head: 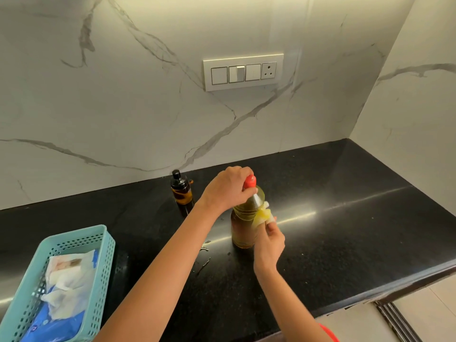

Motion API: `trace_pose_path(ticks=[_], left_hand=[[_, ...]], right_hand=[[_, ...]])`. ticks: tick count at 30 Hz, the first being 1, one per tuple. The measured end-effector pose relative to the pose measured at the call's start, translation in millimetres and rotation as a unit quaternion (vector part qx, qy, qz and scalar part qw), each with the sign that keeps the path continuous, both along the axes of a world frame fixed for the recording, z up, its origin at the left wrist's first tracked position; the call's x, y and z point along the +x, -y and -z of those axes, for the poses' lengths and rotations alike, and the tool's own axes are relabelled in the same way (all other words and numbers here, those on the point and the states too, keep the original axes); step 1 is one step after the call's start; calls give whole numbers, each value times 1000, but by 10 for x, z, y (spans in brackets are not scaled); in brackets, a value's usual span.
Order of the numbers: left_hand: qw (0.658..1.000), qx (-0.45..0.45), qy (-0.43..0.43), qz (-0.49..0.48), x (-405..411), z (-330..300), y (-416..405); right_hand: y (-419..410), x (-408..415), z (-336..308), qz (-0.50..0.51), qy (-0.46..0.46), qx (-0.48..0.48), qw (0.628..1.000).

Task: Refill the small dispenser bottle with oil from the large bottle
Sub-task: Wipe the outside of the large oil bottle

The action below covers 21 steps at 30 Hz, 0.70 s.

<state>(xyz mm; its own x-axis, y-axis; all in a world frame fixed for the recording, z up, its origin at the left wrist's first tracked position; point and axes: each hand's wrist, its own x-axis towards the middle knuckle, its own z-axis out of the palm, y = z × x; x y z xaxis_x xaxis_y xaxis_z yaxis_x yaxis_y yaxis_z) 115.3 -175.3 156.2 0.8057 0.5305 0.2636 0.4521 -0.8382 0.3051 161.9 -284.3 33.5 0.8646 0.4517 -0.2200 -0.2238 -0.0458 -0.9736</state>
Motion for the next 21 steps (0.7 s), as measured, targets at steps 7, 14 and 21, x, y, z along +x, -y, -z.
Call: trace_pose_path(ticks=[7,14,21], left_hand=[[999,24,10,-34,33,26,24],[998,28,-7,-49,20,-1,-48],[997,57,-20,-46,83,0,-81]], right_hand=[[-338,351,-142,-49,-46,0,998],[-136,136,305,-12,30,-34,999],[-298,449,603,-110,-41,-175,978]])
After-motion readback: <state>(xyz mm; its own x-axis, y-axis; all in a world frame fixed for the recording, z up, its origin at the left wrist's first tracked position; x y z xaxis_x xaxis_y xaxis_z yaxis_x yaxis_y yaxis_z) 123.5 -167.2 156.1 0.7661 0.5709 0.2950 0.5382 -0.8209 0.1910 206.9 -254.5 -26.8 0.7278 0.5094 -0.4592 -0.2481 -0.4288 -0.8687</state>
